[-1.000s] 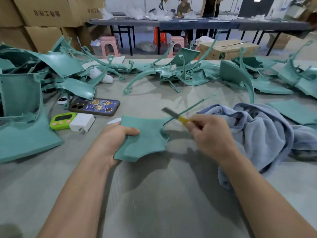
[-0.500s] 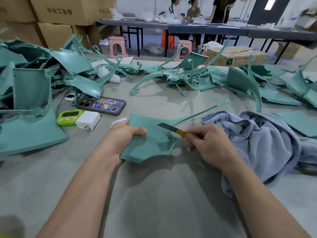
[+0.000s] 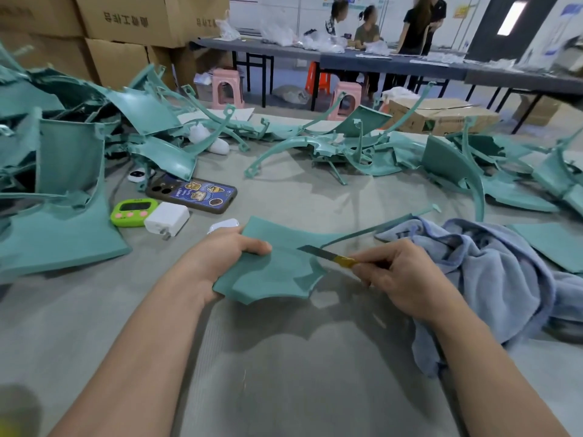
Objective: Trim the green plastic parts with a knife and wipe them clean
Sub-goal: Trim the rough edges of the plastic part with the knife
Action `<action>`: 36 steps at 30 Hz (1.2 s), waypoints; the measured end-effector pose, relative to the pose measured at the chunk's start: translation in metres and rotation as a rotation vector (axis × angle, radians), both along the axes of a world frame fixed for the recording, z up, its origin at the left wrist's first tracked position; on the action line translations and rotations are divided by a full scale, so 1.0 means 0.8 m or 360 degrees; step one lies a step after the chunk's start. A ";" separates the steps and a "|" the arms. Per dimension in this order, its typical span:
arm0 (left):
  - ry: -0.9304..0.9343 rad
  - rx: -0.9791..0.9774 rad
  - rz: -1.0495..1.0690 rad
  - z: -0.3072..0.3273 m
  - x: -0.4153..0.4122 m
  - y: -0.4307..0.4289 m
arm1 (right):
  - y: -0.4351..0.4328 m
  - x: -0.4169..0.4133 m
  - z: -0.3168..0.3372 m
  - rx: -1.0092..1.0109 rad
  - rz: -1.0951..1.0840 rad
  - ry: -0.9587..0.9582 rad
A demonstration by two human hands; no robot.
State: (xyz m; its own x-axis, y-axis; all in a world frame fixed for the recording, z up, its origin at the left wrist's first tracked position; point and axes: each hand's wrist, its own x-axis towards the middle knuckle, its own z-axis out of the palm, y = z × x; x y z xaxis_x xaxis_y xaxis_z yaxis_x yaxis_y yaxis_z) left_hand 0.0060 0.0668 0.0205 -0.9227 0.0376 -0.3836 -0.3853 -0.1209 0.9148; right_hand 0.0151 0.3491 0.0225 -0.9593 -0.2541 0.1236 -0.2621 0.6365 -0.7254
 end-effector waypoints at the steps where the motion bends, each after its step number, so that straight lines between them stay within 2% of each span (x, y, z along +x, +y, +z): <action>1: 0.0006 0.0006 0.0037 0.001 0.001 0.000 | 0.004 0.001 0.002 0.0032 0.0058 -0.0063; 3: 0.0008 0.0045 0.0101 0.000 0.001 0.000 | 0.011 0.001 0.003 0.0003 0.0077 -0.0119; 7: 0.0023 0.0182 0.0238 -0.001 0.000 0.007 | 0.003 0.002 -0.002 -0.0281 -0.0114 0.0090; 11: -0.0028 0.0369 0.0256 0.004 0.004 0.010 | -0.014 0.007 -0.004 -0.0368 0.0027 -0.0016; 15: -0.0055 0.0450 0.0231 0.009 0.005 0.013 | -0.007 0.000 -0.007 -0.0389 -0.0280 0.0226; 17: -0.0045 0.0446 0.0237 0.010 0.004 0.012 | -0.008 0.003 -0.005 -0.0542 -0.0050 0.0108; 19: -0.0050 0.0452 0.0240 0.010 0.003 0.013 | -0.014 0.006 -0.007 -0.0504 0.0152 -0.0053; 22: -0.0086 0.0426 0.0266 0.010 0.003 0.014 | -0.013 -0.004 -0.016 -0.0401 -0.0177 0.0062; 25: -0.0057 0.0413 0.0360 0.009 0.003 0.017 | -0.011 -0.003 -0.014 -0.0589 -0.0347 0.0123; 29: -0.0042 0.0468 0.0640 0.004 -0.002 0.028 | -0.037 0.013 -0.006 -0.0887 -0.0024 -0.0016; 31: -0.0058 0.0546 0.0681 0.006 -0.001 0.036 | -0.055 0.023 -0.006 -0.0776 0.0192 -0.0123; 33: -0.0084 0.0580 0.0668 0.008 0.001 0.041 | -0.066 0.026 -0.009 -0.0540 0.0199 -0.0123; 36: -0.0144 0.0586 0.0579 0.010 0.002 0.044 | -0.068 0.024 -0.012 -0.0430 -0.0294 0.0168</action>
State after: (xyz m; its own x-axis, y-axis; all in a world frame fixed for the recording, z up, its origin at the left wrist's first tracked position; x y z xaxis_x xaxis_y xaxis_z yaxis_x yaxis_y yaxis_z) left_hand 0.0073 0.1017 0.0288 -0.8648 -0.1320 -0.4844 -0.3341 -0.5689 0.7515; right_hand 0.0346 0.2950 0.0127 -0.9643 -0.0220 0.2640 -0.2432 0.4686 -0.8493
